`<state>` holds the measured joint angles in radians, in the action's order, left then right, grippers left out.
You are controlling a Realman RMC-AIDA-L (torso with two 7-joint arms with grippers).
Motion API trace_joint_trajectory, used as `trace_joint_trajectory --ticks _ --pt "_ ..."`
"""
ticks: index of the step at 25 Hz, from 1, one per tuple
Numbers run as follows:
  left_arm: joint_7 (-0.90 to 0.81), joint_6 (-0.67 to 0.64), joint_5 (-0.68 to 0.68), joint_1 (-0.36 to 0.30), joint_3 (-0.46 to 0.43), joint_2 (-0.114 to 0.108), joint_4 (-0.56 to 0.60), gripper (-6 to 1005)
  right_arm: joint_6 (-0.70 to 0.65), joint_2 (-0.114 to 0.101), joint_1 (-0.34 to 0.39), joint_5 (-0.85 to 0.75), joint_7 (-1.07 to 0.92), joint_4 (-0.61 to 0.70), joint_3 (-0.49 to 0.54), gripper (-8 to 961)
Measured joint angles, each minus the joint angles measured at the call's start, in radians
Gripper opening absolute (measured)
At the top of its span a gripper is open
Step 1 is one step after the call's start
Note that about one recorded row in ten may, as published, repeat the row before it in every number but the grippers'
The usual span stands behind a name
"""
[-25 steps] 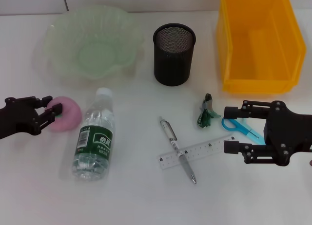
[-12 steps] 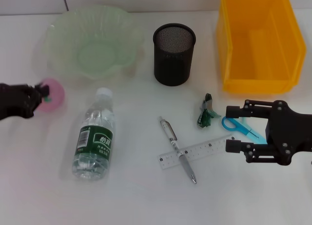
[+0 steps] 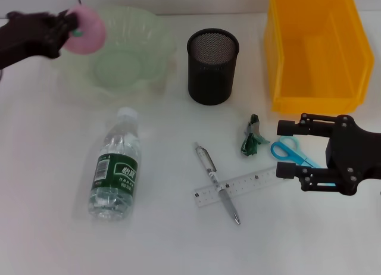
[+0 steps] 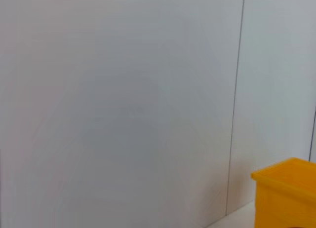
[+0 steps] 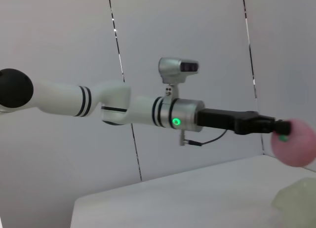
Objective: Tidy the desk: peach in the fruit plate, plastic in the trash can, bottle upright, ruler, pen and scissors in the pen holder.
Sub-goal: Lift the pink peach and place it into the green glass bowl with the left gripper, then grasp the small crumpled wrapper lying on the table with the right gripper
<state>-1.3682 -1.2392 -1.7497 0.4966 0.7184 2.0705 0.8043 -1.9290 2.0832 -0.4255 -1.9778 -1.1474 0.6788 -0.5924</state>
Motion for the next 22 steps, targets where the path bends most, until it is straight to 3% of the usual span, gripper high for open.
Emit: trace_joint_trajectory --ticks 1,3,5,10,13,22 --pt "0.0 0.0 0.0 0.0 0.0 0.0 0.0 43 0.0 0.0 0.0 0.0 0.0 0.0 0.0 722" --pt "0.028 0.092 -0.001 0.077 0.028 0.0 -0.072 43 0.002 0.0 0.001 0.0 0.0 -0.003 0.002 722" --pt "0.062 0.148 0.002 0.113 0.045 0.002 -0.116 43 0.003 0.0 0.002 0.001 0.0 -0.003 0.002 722" --pt "0.097 0.272 0.035 0.149 0.105 0.01 -0.172 43 0.003 0.001 0.01 0.001 0.0 -0.004 0.002 722" --pt "0.101 0.314 0.08 0.148 0.155 0.01 -0.18 129 0.005 0.001 0.013 0.004 0.0 -0.004 0.003 722" --pt "0.117 0.304 0.124 0.117 0.171 0.004 -0.161 444 0.002 0.0 0.008 0.013 -0.04 -0.025 0.027 721"
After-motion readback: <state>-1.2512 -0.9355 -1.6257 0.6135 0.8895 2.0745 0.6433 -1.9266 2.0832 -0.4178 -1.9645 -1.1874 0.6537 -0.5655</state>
